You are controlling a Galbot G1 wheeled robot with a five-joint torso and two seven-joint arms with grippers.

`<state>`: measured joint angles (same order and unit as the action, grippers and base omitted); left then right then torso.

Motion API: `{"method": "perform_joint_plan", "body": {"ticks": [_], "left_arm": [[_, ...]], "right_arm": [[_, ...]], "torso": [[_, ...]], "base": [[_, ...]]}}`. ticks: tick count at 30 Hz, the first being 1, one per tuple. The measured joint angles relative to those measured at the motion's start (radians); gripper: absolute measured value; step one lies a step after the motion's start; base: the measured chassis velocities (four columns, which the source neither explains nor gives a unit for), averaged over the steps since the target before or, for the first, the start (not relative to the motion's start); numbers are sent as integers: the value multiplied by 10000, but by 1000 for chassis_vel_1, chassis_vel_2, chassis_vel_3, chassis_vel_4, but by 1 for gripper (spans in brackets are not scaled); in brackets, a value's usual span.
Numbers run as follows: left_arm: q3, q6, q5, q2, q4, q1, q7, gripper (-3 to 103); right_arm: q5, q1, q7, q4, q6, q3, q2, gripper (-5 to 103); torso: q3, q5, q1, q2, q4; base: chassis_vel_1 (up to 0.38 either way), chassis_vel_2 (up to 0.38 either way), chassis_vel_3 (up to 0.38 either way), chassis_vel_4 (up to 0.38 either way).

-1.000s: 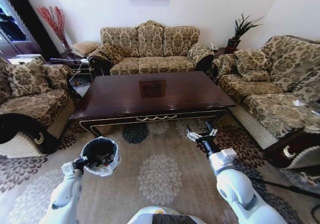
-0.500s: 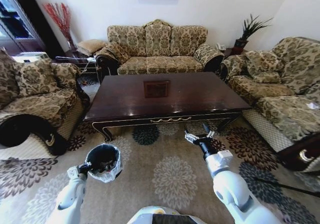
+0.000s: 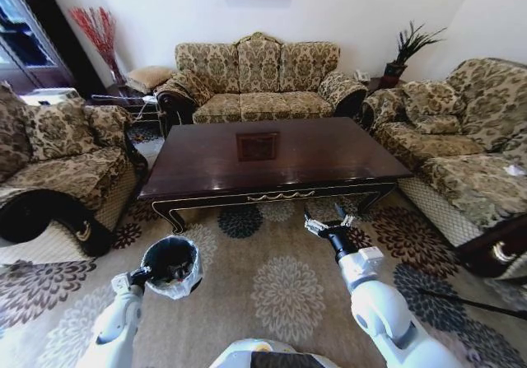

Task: Move to the front of the table and place the trash on the table into the trash bin.

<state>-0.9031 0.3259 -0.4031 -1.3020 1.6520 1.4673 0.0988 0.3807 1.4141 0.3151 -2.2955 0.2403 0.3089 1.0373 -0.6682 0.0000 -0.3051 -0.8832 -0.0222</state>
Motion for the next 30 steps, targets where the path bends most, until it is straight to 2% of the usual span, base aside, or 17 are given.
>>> {"method": "perform_joint_plan", "body": {"ticks": [6,30], "left_arm": [[1,3,-1,0,13,0,-1,1],[-5,14,-1,1,30,2,3,1]], "right_arm": [[2,0,0,-2,0,4,-1,100],[15,-1,0,-13,2,5,-2,100]], "torso": [[0,2,0,0,6],[0,0,0,0,4]], "base": [[0,0,0,0],[0,0,0,0]]}}
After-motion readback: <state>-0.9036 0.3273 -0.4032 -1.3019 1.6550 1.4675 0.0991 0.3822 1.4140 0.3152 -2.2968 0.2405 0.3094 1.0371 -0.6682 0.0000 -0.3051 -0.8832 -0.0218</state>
